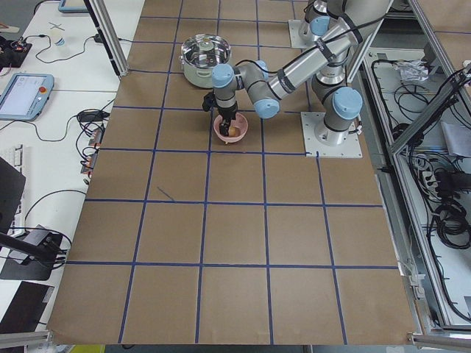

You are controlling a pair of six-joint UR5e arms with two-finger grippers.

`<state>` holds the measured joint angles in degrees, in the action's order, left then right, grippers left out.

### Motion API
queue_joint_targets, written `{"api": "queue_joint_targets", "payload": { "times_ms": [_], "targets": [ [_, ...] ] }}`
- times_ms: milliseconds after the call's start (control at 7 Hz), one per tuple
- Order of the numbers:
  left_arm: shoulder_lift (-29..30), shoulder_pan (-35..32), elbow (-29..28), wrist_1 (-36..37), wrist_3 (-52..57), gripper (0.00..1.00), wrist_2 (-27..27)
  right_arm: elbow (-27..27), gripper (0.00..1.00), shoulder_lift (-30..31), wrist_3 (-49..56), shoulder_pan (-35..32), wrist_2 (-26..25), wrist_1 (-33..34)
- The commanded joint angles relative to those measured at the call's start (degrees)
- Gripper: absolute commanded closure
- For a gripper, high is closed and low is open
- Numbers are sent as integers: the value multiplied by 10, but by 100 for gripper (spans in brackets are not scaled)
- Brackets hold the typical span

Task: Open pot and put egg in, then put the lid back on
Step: 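Close the left gripper on the egg inside the pink bowl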

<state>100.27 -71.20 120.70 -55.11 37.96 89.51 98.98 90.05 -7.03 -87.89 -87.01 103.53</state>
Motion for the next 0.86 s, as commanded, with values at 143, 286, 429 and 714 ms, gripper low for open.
{"api": "queue_joint_targets", "payload": {
  "times_ms": [143, 286, 429, 714],
  "targets": [
    [1, 1, 1, 8, 0, 4, -14, 1, 0, 0, 0, 0, 0, 0],
    [0, 9, 2, 7, 4, 4, -36, 1, 0, 0, 0, 0, 0, 0],
    [0, 24, 5, 11, 27, 4, -54, 1, 0, 0, 0, 0, 0, 0],
    [1, 26, 14, 34, 28, 4, -67, 1, 0, 0, 0, 0, 0, 0]
  ]
}}
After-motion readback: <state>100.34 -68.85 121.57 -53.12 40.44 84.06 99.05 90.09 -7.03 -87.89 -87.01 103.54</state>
